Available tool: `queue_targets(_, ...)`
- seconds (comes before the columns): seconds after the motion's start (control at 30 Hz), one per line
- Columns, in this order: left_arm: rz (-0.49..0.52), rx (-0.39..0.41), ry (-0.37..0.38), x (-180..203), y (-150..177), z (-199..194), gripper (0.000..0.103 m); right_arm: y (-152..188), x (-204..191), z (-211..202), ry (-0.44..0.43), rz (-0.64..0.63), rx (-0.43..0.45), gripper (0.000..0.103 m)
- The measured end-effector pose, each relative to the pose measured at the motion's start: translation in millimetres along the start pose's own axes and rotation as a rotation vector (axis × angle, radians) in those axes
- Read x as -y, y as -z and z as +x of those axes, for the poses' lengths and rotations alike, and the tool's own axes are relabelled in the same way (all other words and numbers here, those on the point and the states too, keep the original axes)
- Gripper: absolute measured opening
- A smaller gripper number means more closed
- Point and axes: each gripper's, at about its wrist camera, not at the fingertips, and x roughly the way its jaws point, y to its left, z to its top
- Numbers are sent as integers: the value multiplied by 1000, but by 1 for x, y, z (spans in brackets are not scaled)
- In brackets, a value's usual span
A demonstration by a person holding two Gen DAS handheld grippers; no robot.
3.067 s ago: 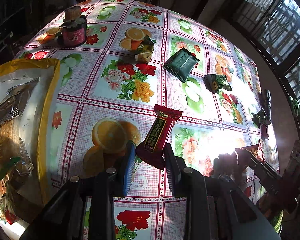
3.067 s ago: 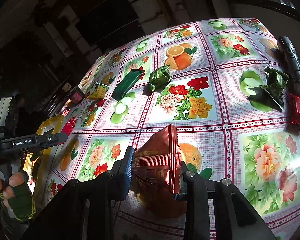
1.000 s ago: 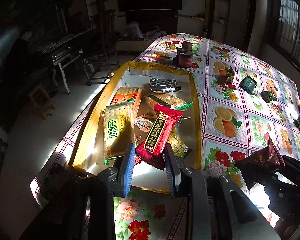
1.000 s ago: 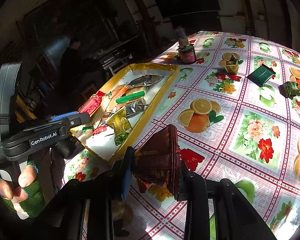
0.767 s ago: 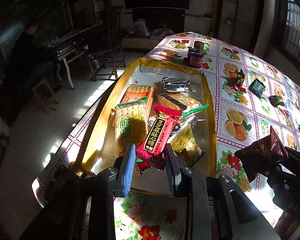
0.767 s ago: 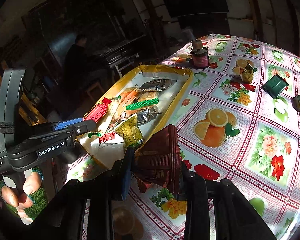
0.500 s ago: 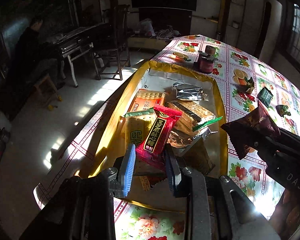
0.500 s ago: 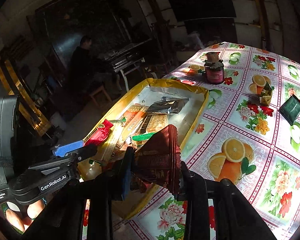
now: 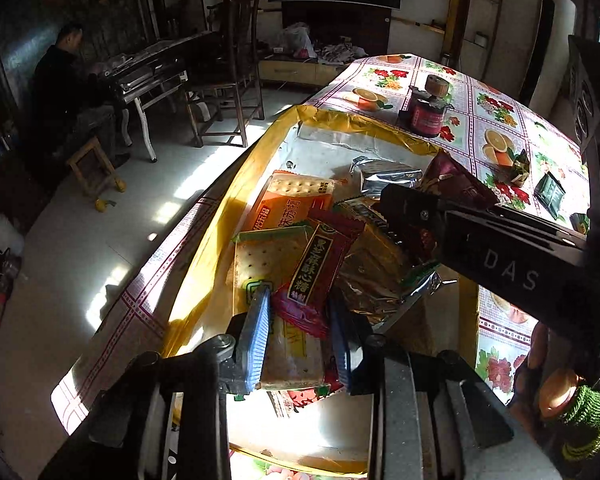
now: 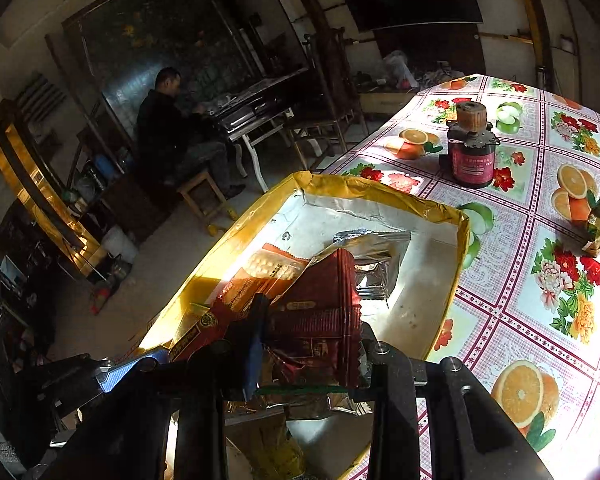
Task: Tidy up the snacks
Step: 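Carry both snacks over the yellow tray and open both tools, then move both open tools back toward the remaining green and yellow packets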
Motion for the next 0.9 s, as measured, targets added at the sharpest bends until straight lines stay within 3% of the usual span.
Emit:
queue_targets(0.17,-4,3,-5,0,-1,1,31,1,3,10,5,0,-29,36)
queue_targets(0.23,-17,4,-11,-2,-2,1,42,2,3,9,7,2,-27,40)
queue_targets(0.27,-27,10,-20,-4,-2,0,50,2,3,7,11,0,-24,44)
queue_targets(0.4,-49,41,-37,-10,-1,-10,56,4,1,-6,22,-11,0,62)
queue_targets(0.67,-42,119,-46,-3,0,-38,65,20,7,-58,21,10,78,66)
queue_targets(0.9,-6,118,-15,20,1,-47,68,45,45,-105,96,99,131,71)
